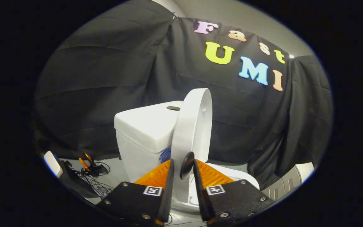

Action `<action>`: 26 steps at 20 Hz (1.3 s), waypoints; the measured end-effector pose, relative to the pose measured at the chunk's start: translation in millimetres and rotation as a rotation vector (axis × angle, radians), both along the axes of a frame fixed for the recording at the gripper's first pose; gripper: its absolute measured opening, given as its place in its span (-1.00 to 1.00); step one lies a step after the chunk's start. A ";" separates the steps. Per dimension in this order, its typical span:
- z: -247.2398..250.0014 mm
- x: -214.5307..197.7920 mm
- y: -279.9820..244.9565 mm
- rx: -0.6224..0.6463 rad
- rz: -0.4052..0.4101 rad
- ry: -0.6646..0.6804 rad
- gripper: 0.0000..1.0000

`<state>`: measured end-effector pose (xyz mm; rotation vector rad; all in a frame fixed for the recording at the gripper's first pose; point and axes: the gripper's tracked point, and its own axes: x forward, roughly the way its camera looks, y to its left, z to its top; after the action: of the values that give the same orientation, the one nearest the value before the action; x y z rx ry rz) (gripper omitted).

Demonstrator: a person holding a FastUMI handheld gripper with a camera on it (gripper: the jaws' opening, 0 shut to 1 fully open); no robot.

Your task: Open the toilet lid.

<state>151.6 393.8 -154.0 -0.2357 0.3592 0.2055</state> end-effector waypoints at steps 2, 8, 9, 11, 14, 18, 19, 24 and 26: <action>-10.3 -9.8 8.1 0.039 0.044 0.018 0.40; 8.9 -24.3 13.4 0.302 0.051 0.028 0.91; 14.6 -29.2 13.7 0.302 0.057 0.027 0.91; 22.3 -36.9 9.8 0.286 0.068 0.025 0.92; 32.2 -50.2 -3.5 0.251 0.091 0.014 0.91; 59.1 -61.3 -34.6 0.258 0.101 -0.050 0.91; 63.8 -65.2 -41.2 0.274 0.095 -0.066 0.91; 87.6 -73.4 -101.7 0.307 0.057 -0.132 0.91; 101.0 -68.3 -130.0 0.321 0.049 -0.167 0.91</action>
<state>83.3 263.8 -53.0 0.0557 0.1512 0.2862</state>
